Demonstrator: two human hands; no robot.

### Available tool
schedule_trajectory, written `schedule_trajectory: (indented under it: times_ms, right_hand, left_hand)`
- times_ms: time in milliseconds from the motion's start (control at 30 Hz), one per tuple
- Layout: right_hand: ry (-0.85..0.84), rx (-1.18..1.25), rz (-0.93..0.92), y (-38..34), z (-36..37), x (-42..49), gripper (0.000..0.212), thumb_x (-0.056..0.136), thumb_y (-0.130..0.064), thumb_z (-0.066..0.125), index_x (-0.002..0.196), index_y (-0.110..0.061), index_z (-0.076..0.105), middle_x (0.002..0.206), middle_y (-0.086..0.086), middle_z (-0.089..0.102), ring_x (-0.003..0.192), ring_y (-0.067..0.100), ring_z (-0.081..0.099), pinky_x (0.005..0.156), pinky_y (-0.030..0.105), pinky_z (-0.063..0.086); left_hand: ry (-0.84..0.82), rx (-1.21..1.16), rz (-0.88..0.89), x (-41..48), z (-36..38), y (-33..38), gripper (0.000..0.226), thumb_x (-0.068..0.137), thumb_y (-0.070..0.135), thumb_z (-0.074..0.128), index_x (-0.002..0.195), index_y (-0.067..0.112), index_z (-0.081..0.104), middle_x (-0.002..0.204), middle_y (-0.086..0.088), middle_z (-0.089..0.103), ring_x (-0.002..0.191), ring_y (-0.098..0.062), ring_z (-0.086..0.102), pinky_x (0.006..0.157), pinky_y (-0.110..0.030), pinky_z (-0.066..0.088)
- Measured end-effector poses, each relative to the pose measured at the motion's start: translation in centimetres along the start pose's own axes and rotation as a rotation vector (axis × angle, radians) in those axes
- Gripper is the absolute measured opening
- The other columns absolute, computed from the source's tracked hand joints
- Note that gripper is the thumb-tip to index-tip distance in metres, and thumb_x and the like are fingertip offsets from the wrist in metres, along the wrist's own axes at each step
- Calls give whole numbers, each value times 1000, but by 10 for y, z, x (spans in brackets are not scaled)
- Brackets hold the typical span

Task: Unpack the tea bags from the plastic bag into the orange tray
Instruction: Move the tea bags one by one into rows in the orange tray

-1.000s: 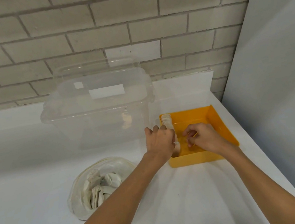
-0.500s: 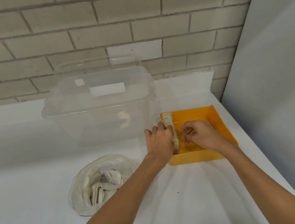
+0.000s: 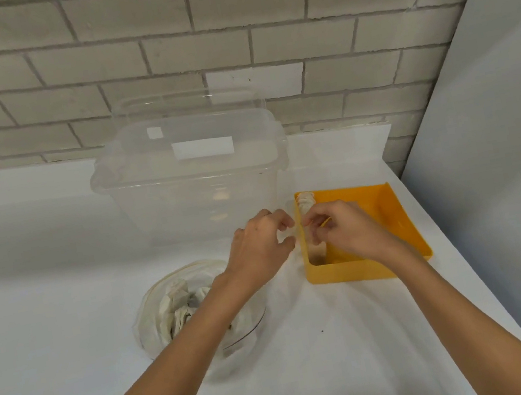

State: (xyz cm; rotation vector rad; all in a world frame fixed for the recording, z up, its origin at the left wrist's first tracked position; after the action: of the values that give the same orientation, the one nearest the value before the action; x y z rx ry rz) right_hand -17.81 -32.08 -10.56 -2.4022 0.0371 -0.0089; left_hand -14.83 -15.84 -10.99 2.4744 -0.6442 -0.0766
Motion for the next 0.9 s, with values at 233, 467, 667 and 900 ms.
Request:
schedule_trajectory:
  times_ms: [233,467,667,900]
  right_hand:
    - [-191,55,-134,-64,46,-4,21,87,-5,57,100,-17,68,86,2,70,73,13,68,73,28,55]
    - [-412,-79,-209,-94,100,-8,26,82,-20,71,108,-17,67,87,-2,64,72,9,57,63,17,43]
    - [-455,-271,-276,-95,119,-12,22,80,-32,73,101,-26,66,100,-4,48,91,12,48,75,27,42]
    - [-293,12,-226,-102,99,8,3,87,-19,66,86,-17,68,78,-7,65,58,-7,56,60,7,40]
  left_hand:
    - [-16,-158,-152,-41,-50,-53,10,86,25,65,91,34,64,85,17,66,76,-2,61,81,-35,53]
    - [-131,-124,-223,-73,-60,-98,23,81,9,65,82,32,68,80,14,69,72,-10,67,78,-35,56]
    - [-53,-201,-262,-90,-64,-112,21,87,2,60,90,20,70,81,3,69,66,2,63,65,-5,43]
    - [36,-404,-319,-101,-72,-117,16,86,6,65,91,20,73,88,2,71,66,2,62,63,-5,45]
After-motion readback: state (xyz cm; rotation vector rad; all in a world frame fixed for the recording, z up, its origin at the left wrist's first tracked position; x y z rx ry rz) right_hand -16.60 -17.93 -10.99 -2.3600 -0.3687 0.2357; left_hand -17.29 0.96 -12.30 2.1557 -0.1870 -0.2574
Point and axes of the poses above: each hand's wrist, its own x-axis towards the middle knuckle, its own z-axis out of the palm, y = z × x, the point moved 2 cm from there along x, towards the middle knuckle
